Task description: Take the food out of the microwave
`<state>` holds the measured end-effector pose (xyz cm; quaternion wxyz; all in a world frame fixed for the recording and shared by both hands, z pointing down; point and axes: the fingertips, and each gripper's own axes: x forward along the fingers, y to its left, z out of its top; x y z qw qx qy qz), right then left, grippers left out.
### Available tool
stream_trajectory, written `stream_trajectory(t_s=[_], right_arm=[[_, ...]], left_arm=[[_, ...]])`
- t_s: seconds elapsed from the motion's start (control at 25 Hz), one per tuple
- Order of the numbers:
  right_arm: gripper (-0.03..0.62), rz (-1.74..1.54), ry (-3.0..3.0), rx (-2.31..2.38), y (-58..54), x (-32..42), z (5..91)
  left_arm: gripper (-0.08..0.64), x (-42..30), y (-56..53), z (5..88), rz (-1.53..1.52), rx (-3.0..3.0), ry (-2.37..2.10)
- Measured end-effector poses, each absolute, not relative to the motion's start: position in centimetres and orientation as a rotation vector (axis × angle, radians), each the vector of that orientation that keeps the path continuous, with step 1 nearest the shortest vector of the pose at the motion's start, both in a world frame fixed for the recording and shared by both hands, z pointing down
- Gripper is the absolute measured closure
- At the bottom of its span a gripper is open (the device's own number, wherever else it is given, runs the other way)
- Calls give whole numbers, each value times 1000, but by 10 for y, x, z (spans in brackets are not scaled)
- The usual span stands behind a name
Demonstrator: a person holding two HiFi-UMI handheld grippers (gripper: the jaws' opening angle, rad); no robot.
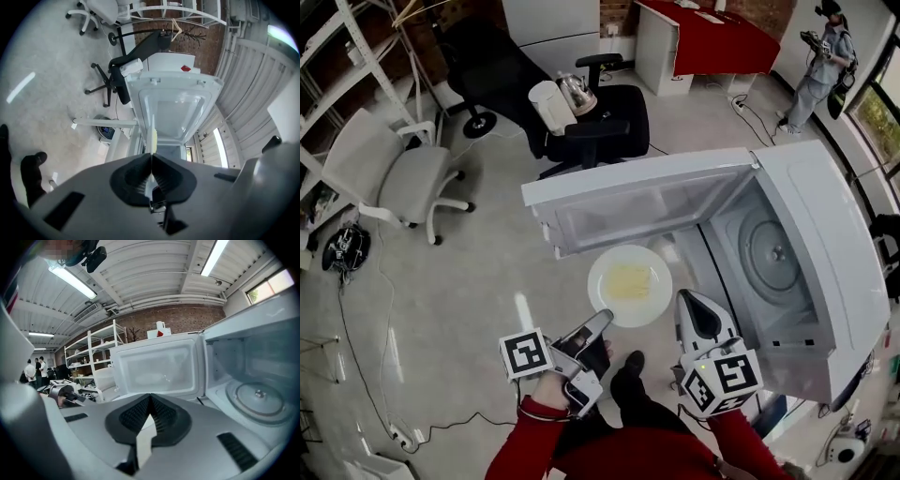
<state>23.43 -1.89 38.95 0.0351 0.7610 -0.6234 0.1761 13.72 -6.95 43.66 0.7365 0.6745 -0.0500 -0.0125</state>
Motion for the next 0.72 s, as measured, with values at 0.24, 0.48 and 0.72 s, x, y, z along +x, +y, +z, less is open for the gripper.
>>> stream_trajectory(t_s=[0.24,0.48,0.72], right_arm=[[581,514,-2039,2214,-54,176,390],[581,503,-2153,2072,-86,115,395],[581,481,-2293,1895,-123,49,396]], left_arm=[[543,75,-88,440,-106,1465,-188],[541,7,-114,440,-214,1468,-289],[542,-71,-145,436,-362,1466,-424]])
